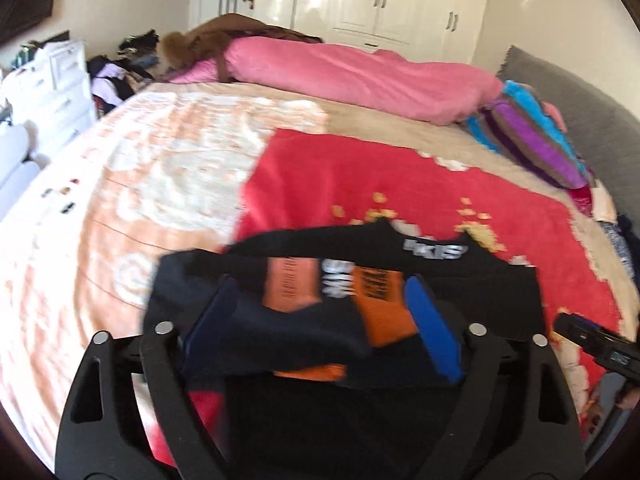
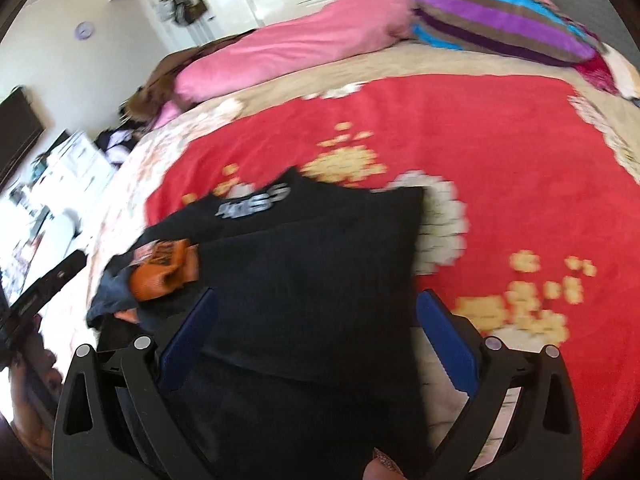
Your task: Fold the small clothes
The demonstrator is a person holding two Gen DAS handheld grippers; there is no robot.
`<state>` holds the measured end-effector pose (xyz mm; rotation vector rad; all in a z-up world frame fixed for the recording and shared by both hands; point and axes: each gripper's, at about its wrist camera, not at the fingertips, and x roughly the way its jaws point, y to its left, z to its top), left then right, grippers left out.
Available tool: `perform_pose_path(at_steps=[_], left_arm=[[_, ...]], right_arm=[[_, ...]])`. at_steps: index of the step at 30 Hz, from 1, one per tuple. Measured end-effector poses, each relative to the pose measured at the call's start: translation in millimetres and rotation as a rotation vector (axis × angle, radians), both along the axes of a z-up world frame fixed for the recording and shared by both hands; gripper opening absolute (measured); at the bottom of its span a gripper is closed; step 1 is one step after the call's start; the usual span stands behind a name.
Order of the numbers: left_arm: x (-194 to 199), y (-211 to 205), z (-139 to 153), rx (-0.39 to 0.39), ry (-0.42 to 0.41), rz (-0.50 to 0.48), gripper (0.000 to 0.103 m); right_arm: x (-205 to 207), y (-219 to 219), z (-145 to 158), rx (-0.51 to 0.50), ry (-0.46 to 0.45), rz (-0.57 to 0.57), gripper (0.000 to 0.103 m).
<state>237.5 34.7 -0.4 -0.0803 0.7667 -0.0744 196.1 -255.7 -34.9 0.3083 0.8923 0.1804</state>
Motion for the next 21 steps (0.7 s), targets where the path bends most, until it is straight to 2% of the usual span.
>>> perform_pose_path(at_steps=[3, 7, 11, 14, 17, 18, 19, 21], left_arm=[[6.5, 25.4, -3.7, 0.022, 0.021, 0.051, 0.088], [16.0, 56.4, -15.3, 0.018, 0.103, 0.122, 0.090], [18.3, 79.7, -23.4, -0.084, 0.158, 0.138, 0.092], [19.1, 85.4, -23.0, -0.090, 0.160, 0.141, 0.093], [20.5, 93.6, -24.6, -0.141, 0.176, 0.144, 0.093], [21.2, 95.3, -25.7, -0.152, 0.183, 0.145, 0.093], [21.9, 97.1, -27.2, -0.165, 0.196, 0.140, 0.093], [23.3, 99.4, -29.9, -0.178, 0.212, 0.133, 0.093]], right_arm=[[9.0, 40.1, 1.6, 0.001, 0.007, 0.081, 0.099], [29.2, 82.4, -6.7, 0.058, 0.068, 0.115, 0.098], [47.3, 106.7, -17.2, 0.116, 0.134, 0.120, 0.098], [58.6, 115.1, -23.3, 0.132, 0.172, 0.102, 0.098], [68.8, 118.5, -27.0, 0.160, 0.199, 0.081, 0.097], [71.1, 119.2, -28.2, 0.173, 0.207, 0.081, 0.093], [74.6, 120.8, -30.5, 0.183, 0.220, 0.081, 0.084], [81.3, 126.0, -35.9, 0.178, 0.243, 0.084, 0.078]])
